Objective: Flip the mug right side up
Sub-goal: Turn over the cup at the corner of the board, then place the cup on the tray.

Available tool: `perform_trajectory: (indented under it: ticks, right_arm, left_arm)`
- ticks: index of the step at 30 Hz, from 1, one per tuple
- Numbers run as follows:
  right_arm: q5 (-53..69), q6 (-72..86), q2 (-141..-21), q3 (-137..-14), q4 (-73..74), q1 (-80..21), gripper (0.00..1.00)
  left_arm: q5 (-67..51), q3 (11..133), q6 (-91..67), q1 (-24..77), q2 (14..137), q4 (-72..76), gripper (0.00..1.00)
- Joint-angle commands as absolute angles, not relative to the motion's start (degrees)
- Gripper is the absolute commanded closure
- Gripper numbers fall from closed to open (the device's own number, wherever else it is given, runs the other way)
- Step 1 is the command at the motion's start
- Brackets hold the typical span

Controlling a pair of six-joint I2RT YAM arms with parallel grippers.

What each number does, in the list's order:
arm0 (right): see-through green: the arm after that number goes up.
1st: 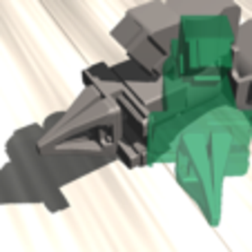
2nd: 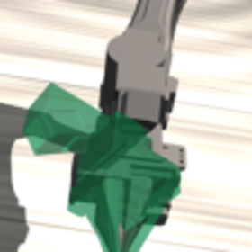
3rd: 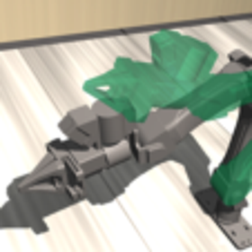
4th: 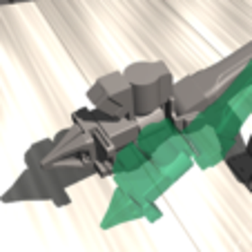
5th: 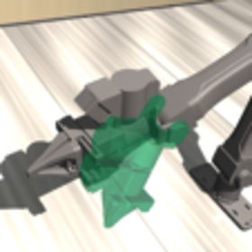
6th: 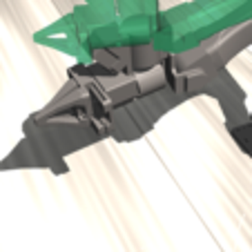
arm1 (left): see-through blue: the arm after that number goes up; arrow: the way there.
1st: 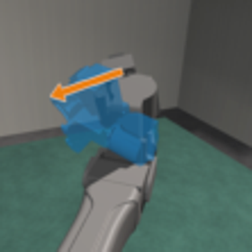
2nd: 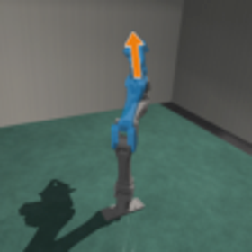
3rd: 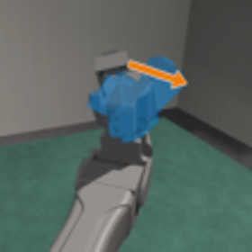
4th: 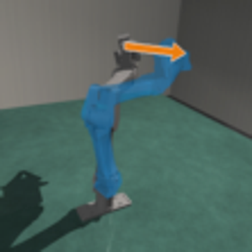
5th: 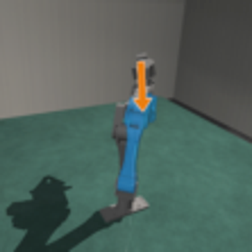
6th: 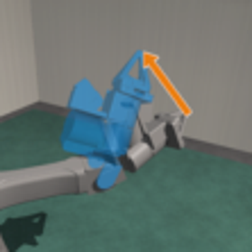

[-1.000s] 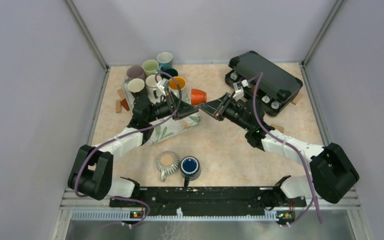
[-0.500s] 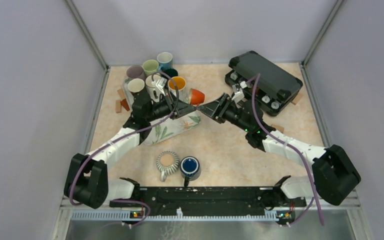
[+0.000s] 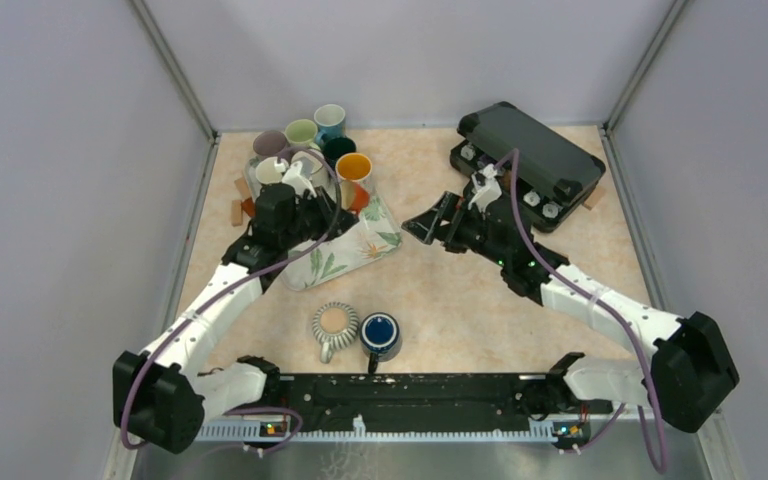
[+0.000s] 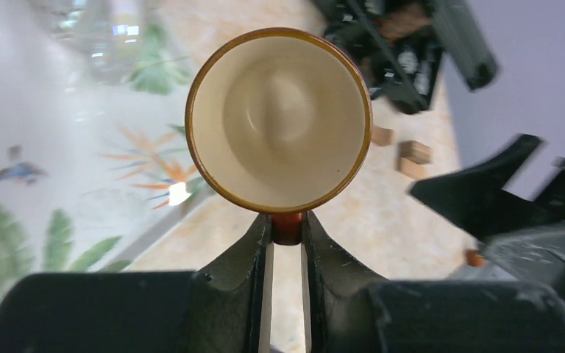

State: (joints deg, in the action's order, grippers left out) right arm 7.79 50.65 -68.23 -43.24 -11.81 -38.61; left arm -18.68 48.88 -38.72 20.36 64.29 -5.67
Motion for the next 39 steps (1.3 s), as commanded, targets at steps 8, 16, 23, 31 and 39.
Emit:
perform_trajectory:
  ticks: [8,16,23,31,39]
  right_arm:
    - [3.08,39.94,-63.41,-48.23,-0.44,-39.07,0.01]
    - [3.77,38.13,-62.11,-48.04,2.37,-39.06,0.01]
    - [4.13,37.19,-60.32,-47.86,4.48,-39.06,0.01]
    - [3.57,36.65,-58.85,-47.55,5.93,-39.1,0.01]
    - [3.22,36.97,-58.37,-47.29,6.19,-39.07,0.01]
  left_arm:
    - [4.44,50.47,-27.69,20.03,65.22,-14.18,1.0]
    - [9.68,53.22,-28.1,19.62,76.64,-10.46,1.0]
    - [11.38,56.98,-27.01,18.55,86.58,-7.18,1.0]
    - [10.05,60.43,-25.28,16.43,93.89,-4.48,1.0]
    - [6.85,64.22,-24.33,15.69,99.31,-5.19,1.0]
